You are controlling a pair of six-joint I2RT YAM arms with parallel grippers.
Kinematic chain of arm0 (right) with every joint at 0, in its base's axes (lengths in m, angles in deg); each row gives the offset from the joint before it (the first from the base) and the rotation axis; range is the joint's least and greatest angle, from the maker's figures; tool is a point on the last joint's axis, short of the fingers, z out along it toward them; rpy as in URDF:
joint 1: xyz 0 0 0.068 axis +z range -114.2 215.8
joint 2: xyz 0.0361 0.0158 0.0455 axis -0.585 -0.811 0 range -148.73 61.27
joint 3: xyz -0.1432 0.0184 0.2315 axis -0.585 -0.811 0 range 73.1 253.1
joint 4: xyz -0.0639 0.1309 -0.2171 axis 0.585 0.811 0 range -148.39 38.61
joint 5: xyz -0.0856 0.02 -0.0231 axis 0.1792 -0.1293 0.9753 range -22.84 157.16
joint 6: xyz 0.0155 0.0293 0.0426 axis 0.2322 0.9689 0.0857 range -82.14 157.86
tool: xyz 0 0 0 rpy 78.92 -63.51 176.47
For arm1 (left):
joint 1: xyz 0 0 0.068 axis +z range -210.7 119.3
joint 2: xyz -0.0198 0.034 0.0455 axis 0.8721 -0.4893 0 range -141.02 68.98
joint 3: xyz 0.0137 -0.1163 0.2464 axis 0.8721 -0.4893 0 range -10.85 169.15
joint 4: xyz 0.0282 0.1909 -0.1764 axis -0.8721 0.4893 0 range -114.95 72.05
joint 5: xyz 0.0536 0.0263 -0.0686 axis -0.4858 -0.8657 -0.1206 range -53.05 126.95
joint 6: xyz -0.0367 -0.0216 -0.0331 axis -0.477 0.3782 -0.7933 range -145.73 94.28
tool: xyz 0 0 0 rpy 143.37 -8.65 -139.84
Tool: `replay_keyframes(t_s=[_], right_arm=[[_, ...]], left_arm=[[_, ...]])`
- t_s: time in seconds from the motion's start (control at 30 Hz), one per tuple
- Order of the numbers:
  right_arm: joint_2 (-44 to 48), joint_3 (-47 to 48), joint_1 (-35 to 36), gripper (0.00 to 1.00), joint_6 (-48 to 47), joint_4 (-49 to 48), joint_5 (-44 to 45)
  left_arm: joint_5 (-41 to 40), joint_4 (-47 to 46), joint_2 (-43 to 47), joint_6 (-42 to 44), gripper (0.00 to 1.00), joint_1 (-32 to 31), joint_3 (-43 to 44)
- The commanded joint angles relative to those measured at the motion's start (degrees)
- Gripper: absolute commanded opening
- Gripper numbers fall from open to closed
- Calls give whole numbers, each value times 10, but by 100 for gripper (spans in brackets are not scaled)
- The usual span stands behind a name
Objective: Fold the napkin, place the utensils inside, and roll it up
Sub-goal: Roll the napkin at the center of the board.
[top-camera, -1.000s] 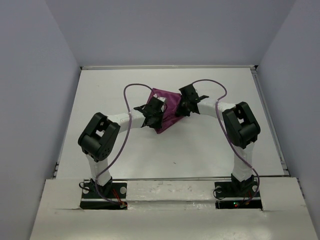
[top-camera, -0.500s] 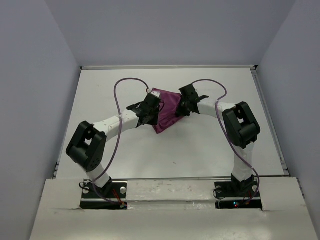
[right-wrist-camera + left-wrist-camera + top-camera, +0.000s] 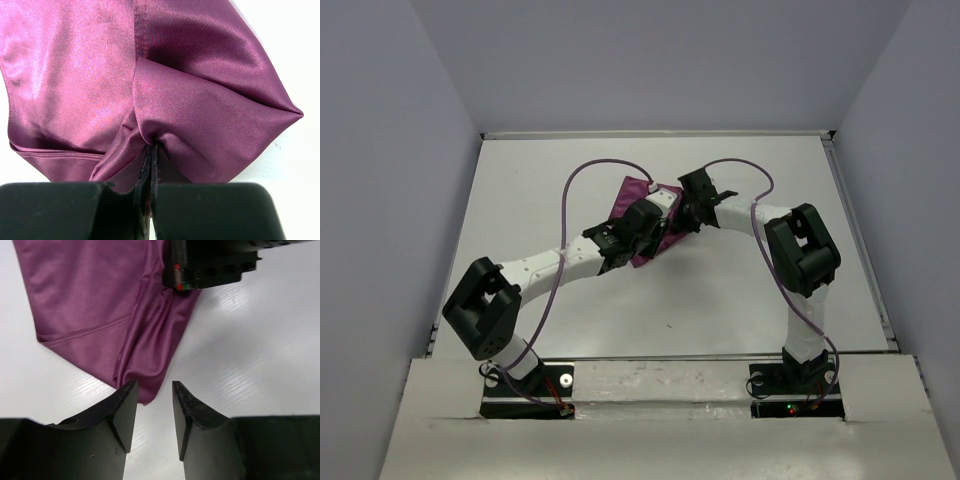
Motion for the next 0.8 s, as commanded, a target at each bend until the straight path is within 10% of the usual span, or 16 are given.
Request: replay_keyframes(t_s=[0.0,0.77], right_arm=[[-46,-10,-6,1,-23,72,29],[-40,-14,-11,1,-25,74,31]], left_arm=[[22,-80,0,33,47,-7,-21],[50,-166,-122,127,59,-14,-14]])
